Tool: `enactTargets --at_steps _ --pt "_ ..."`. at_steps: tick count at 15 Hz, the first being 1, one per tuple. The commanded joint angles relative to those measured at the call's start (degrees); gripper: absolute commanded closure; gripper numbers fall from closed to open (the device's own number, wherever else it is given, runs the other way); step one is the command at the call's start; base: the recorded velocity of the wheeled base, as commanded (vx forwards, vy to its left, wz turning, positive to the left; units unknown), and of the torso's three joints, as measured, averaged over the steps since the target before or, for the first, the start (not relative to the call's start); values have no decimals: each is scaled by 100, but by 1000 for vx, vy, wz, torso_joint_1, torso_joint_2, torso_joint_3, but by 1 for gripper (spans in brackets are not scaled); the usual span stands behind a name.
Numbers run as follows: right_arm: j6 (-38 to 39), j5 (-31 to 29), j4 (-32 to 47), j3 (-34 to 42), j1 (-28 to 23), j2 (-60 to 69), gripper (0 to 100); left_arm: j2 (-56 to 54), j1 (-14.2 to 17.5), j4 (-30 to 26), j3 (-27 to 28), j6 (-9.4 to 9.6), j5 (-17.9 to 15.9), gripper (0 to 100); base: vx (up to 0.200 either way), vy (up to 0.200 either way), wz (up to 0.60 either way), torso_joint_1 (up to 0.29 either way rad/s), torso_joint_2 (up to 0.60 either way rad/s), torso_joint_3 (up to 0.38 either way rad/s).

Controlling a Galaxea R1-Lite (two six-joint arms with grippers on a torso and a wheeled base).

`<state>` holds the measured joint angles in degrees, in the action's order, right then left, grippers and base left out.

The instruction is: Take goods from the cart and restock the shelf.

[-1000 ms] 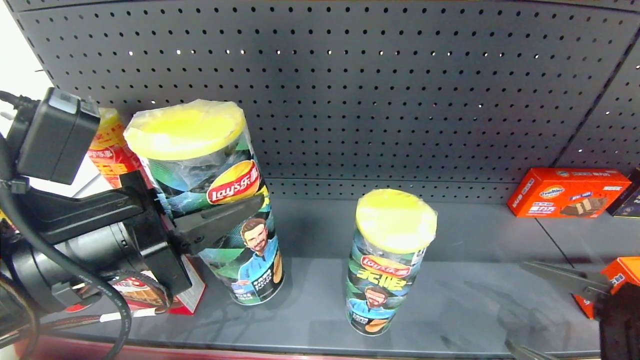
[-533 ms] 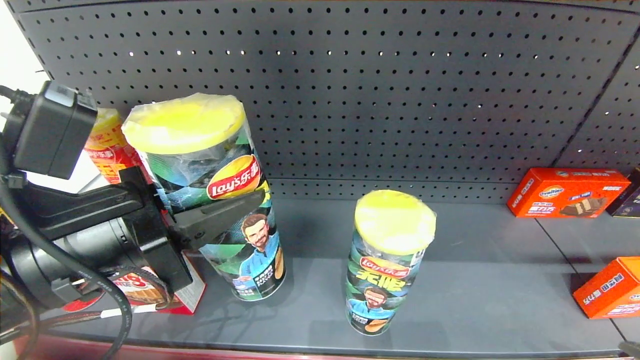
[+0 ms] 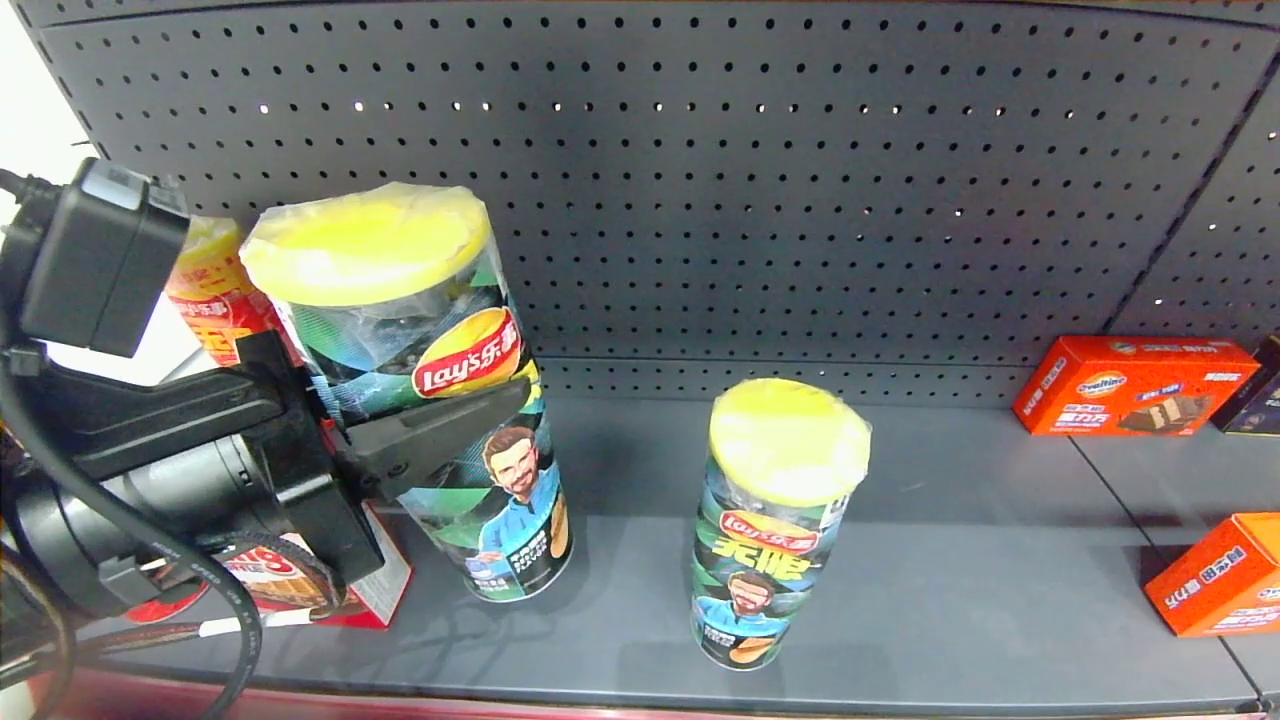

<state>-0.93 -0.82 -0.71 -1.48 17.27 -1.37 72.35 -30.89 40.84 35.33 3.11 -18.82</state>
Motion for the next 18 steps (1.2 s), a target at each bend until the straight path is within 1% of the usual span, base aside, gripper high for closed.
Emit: enactTargets --at_steps 1,4,7,9,10,12,13,14,15,16,17,18 --pt "-83 -59 18 51 -40 137 0 -2 -13 3 27 6 1 100 0 0 0 0 0 0" --pt "-171 -112 88 130 -31 137 0 -11 -13 3 0 14 1 100 0 0 0 0 0 0" --pt "49 -94 71 148 -31 137 0 -19 -22 -6 -8 23 -16 100 0 0 0 0 0 0" --pt "49 -94 71 148 -31 137 0 -28 -40 -15 -8 23 -34 100 0 0 0 0 0 0" --pt "49 -94 71 148 -31 137 0 -63 -180 -32 -8 32 -16 100 0 0 0 0 0 0" --pt "49 -94 71 148 -31 137 0 -116 -251 -41 -8 93 -7 100 0 0 0 0 0 0" --pt "49 -94 71 148 -31 137 0 -116 -251 -41 0 93 -25 100 0 0 0 0 0 0" --pt "49 -94 71 148 -31 137 0 -107 -268 -50 44 76 -218 100 0 0 0 0 0 0" --pt "49 -94 71 148 -31 137 0 -54 -216 -50 123 76 -561 100 0 0 0 0 0 0" --pt "49 -94 71 148 -31 137 0 42 -189 -50 203 67 -772 100 0 0 0 0 0 0" --pt "49 -94 71 148 -31 137 0 192 -163 -41 290 67 -904 100 0 0 0 0 0 0" --pt "49 -94 71 148 -31 137 0 517 4 -41 598 49 -1097 100 0 0 0 0 0 0"
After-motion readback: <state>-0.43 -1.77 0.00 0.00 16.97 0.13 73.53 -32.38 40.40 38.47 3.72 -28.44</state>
